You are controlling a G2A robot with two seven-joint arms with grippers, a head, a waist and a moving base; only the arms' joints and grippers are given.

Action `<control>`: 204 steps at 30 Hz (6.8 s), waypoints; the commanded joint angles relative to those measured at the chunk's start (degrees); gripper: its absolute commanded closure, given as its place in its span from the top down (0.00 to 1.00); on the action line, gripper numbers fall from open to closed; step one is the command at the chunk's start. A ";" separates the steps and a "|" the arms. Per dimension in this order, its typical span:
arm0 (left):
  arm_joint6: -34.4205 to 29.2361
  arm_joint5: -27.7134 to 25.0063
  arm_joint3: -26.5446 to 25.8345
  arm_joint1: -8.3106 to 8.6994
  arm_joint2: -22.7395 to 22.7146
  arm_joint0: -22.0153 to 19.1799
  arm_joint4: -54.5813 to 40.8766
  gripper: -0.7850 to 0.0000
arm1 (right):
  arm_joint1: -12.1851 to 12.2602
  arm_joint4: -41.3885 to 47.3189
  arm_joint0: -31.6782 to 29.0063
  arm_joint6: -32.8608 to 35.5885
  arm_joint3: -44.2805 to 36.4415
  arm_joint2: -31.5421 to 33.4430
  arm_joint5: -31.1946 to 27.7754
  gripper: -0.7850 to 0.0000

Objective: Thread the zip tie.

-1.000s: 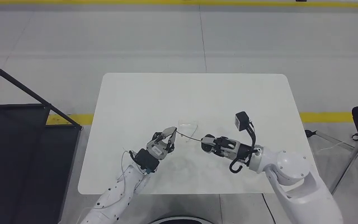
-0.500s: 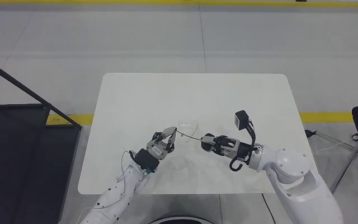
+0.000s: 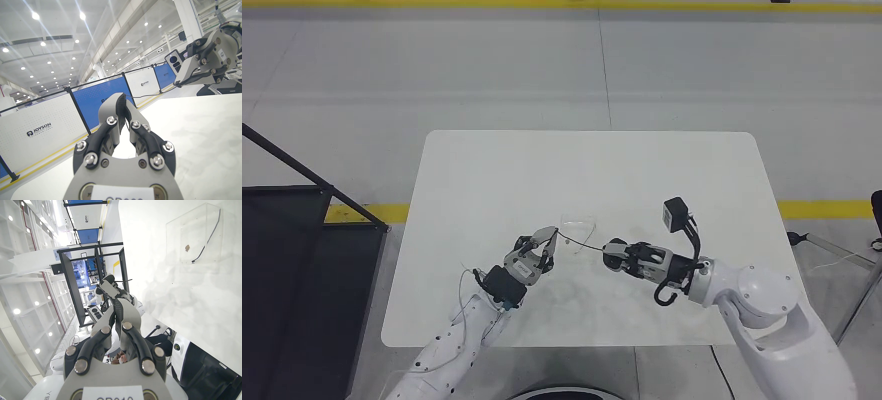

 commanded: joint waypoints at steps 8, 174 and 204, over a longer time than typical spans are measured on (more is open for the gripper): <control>0.00 0.00 0.00 0.00 0.00 0.00 0.00 0.00 | 0.00 0.46 0.58 -0.10 0.37 -0.14 0.60 0.00; 1.89 -0.22 -2.76 0.02 -2.44 2.05 0.43 0.00 | -1.08 0.30 -3.70 -2.17 -0.41 0.98 -9.62 0.00; 1.89 -0.22 -2.76 0.02 -2.44 2.05 0.43 0.00 | -1.31 -0.83 -2.88 -2.96 -0.54 -0.58 -8.59 0.00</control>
